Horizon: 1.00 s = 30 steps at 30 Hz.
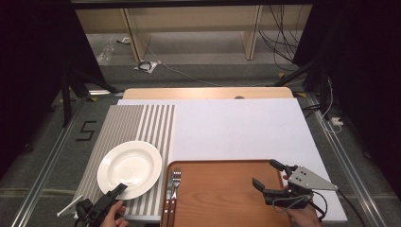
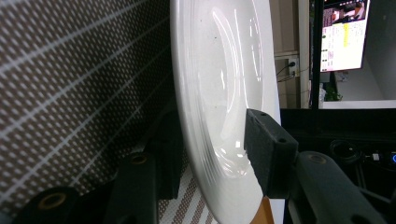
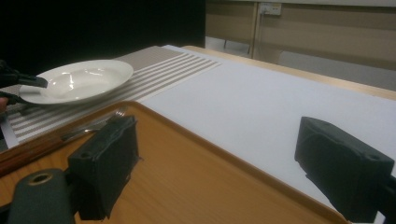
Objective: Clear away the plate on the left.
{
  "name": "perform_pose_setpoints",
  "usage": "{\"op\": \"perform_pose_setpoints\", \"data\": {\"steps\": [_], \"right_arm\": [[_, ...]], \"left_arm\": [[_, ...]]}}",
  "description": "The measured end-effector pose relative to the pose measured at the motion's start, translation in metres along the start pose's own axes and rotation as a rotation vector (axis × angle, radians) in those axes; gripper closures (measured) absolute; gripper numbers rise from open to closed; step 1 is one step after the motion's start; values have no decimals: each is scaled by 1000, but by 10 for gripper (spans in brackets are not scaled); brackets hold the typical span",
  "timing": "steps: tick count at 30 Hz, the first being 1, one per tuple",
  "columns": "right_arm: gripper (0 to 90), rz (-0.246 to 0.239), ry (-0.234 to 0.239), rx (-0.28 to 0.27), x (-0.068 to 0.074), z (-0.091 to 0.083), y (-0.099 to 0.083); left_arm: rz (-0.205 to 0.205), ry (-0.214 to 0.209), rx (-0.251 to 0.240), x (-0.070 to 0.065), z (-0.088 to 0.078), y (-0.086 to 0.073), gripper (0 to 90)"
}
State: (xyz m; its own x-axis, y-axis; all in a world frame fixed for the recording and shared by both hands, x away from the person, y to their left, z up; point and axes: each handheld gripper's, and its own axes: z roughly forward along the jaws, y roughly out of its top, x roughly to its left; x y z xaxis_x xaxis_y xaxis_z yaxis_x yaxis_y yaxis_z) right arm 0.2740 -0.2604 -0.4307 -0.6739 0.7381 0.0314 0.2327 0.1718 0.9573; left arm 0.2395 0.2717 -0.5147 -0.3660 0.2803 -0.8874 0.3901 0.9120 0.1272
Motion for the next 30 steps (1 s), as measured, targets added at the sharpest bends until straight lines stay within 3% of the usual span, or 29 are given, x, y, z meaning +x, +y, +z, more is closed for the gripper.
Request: {"op": "perform_pose_setpoints", "data": {"steps": [2,9,24,30], "right_arm": [[142,-1,1,1,0,0,0],[142,-2,2,2,0,0,0],[143,-3,5,-2,1,0,0],[143,-3,6,-1,0,0,0]], "left_arm": [[0,9,-5,0,1,-1,597],[-57,11,-15,3,6,-1,679],[-119,9,-6,7,13,1,758],[-184,-15,-8,11,12,1,785]]}}
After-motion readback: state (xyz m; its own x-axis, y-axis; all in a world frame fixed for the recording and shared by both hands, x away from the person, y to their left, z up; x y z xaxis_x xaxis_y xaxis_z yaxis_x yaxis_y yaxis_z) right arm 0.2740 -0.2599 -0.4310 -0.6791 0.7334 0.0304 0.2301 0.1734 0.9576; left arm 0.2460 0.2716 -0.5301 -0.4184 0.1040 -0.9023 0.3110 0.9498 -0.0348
